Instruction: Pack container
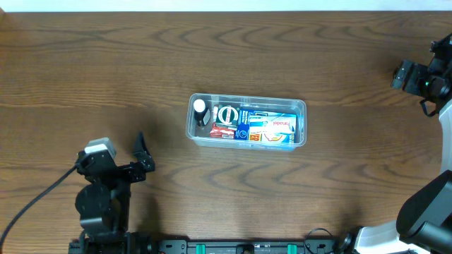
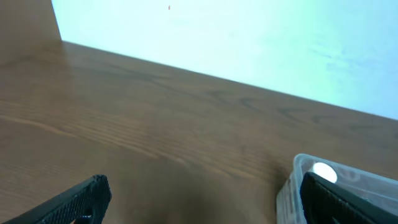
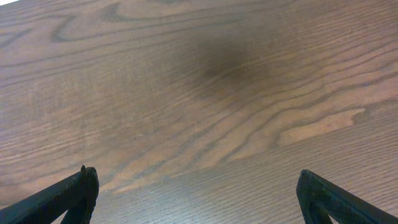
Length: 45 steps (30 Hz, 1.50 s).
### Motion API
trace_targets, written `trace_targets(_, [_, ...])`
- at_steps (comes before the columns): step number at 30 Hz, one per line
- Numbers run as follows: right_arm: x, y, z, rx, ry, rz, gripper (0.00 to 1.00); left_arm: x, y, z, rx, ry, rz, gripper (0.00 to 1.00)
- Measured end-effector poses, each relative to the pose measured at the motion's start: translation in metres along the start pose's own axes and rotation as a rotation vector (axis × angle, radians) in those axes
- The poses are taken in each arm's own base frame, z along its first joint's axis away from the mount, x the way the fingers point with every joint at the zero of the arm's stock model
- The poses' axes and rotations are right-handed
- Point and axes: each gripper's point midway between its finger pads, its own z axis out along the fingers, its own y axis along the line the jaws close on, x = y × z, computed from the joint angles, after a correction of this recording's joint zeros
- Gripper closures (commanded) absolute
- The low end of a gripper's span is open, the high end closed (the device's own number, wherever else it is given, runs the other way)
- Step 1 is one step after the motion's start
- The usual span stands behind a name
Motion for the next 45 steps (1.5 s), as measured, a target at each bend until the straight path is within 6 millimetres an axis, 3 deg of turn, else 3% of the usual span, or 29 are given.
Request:
trace_targets(10, [0.000,0.000,0.000,0.000,0.000,0.000,0.01,0.008,0.001,0.004,0.038,-0.155,0.001,0.02])
trace_targets(23, [0.000,0.000,0.000,0.000,0.000,0.000,0.01,0.030,0.004,0.008,0.045,-0.178,0.002,0.02])
trace_targets(29, [0.000,0.000,0.000,0.000,0.000,0.000,0.01,0.055,0.010,0.016,0.032,-0.115,0.002,0.02])
trace_targets(45, [0.000,0.000,0.000,0.000,0.000,0.000,0.01,0.056,0.010,0.016,0.024,-0.109,0.059,0.02])
